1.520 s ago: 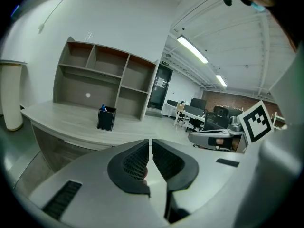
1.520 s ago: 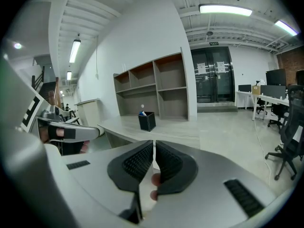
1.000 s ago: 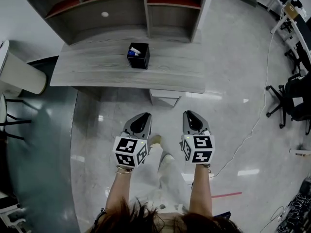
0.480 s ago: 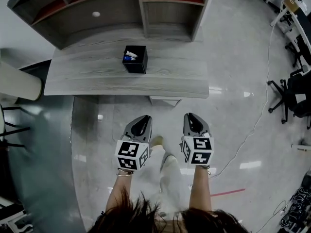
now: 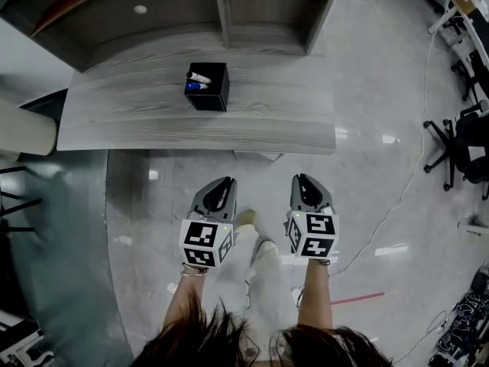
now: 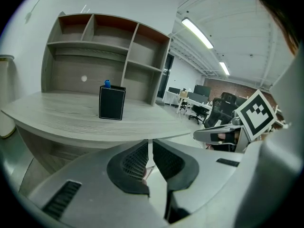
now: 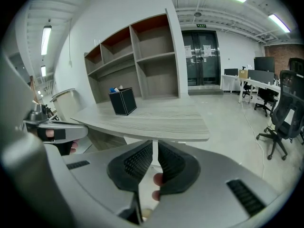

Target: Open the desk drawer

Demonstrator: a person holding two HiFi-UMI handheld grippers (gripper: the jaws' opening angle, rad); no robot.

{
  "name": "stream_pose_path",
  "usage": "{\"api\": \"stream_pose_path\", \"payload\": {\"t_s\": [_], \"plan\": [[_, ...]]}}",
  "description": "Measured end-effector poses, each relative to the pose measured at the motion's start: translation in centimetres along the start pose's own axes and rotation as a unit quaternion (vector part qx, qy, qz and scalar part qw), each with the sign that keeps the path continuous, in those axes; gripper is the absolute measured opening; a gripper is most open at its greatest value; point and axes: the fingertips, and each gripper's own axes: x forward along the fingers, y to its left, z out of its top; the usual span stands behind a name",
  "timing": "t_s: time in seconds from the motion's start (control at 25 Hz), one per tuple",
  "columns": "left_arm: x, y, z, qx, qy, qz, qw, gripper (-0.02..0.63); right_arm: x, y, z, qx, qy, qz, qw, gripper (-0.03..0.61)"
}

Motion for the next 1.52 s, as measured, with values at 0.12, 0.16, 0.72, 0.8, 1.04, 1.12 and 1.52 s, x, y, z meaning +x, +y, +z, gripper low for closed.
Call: {"api": "stream_pose_path", "payload": {"t_s": [0.12, 0.16, 0.72, 0.8, 1.04, 1.12, 1.52], "plan": [[0.6, 0.5, -0.7, -0.002, 0.005, 0.005, 1.0, 0.014, 0.7, -0.2, -0.6, 0.003, 0.005, -0.005, 1.0, 0.025], [0.8, 0.7, -0.9, -0.003, 0.006, 0.006, 1.0, 0.014, 1.0, -0.3, -0.8, 0.004, 0.007, -0.006, 1.0, 0.025], [3.4, 3.1, -3.4, -0.016, 0.012, 0.018, 0.9996, 0.015, 4.9, -1.5, -3.7, -0.005, 0.039, -0.01, 0.999, 0.025], [3.6, 3.4, -3.9, -0.018, 0.014, 0.02, 0.9995, 0.015, 5.4, -1.5, -4.2, -0.006, 0.043, -0.011, 0.999, 0.026], [4.7, 4.6, -4.7, -0.02, 0.013, 0.033, 0.9992, 0.026, 6.8, -1.5, -5.3, -0.018, 0.053, -0.009, 0.998, 0.026], [5.2, 4.9, -4.9, -0.018, 0.015, 0.033, 0.9992, 0.034, 7.2, -1.6, -5.5, -0.021, 0.054, -0.008, 0.998, 0.026], [7.0, 6.2, -6.4, -0.023, 0.024, 0.034, 0.9989, 0.057, 9.1, -2.8, -6.4, -0.029, 0.06, -0.013, 0.998, 0.031]]}}
